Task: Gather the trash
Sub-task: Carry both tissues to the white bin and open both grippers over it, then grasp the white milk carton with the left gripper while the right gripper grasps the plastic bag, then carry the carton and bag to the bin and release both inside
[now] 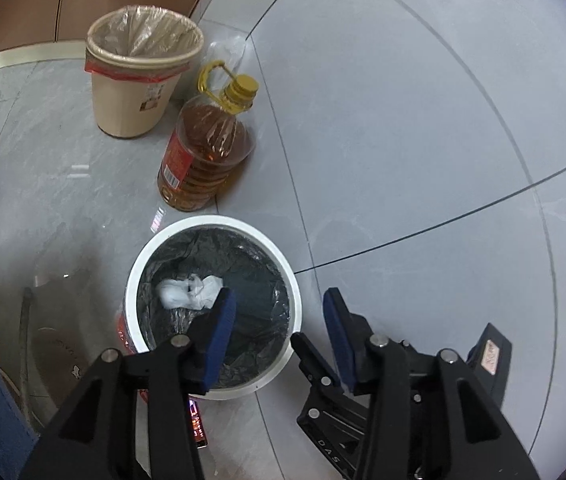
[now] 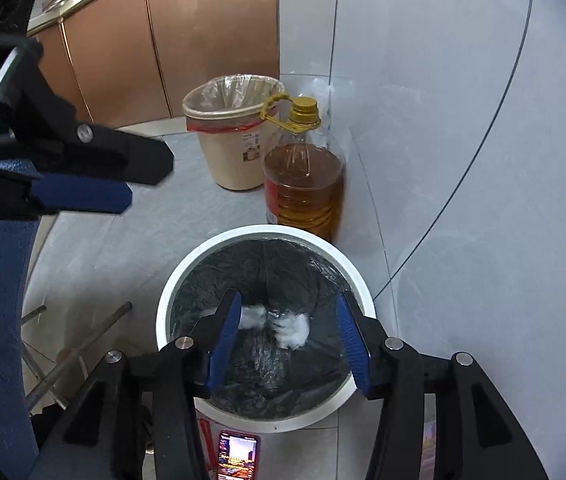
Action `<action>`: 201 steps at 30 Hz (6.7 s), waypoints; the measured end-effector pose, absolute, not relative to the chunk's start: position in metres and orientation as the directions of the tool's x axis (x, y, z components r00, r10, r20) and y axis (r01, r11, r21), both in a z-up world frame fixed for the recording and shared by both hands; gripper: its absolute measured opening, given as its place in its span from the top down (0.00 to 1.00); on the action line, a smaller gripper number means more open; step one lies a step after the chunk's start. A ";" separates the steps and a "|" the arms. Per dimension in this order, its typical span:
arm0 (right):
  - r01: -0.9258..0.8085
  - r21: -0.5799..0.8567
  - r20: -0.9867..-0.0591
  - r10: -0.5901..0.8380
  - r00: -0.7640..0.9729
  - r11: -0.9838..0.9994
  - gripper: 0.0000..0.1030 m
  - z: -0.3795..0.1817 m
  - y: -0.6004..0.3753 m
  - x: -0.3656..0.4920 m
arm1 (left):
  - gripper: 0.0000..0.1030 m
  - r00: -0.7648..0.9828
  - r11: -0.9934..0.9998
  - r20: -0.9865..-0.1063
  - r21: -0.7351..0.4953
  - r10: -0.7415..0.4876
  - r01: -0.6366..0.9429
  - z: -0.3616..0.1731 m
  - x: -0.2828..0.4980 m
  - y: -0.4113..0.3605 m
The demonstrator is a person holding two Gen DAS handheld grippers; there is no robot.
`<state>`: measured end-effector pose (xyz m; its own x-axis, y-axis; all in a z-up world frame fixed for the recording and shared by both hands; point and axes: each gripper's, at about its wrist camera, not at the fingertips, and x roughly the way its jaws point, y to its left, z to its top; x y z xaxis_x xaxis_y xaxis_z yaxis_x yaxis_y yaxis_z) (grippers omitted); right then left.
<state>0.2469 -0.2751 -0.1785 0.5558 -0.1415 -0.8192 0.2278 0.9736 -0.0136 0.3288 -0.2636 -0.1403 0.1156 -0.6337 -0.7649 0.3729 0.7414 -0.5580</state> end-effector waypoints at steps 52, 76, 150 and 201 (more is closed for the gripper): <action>-0.243 0.132 -0.581 0.273 0.767 0.961 0.50 0.029 -0.058 0.097 | 0.57 0.532 0.923 -0.771 -0.186 -0.349 0.335 -0.020 0.059 0.195; -0.376 0.271 -0.702 0.449 0.552 0.886 0.47 -0.054 0.055 0.233 | 0.57 0.278 0.877 -0.908 -0.165 -0.314 0.451 -0.107 0.114 0.189; 0.143 0.351 -0.772 0.200 0.603 0.925 0.90 -0.147 -0.258 0.202 | 0.73 0.149 0.711 -0.735 -0.552 -0.662 0.435 -0.083 0.310 -0.112; 0.021 0.179 -0.644 0.101 0.759 0.984 0.56 -0.026 -0.166 0.150 | 0.51 0.474 0.802 -0.647 -0.465 -0.597 0.374 0.003 0.230 0.020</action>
<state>0.1502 -0.1659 -0.0261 0.7587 0.1010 -0.6435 0.0206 0.9837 0.1787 0.2296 0.0201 0.0030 0.4743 -0.5965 -0.6475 0.3739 0.8023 -0.4653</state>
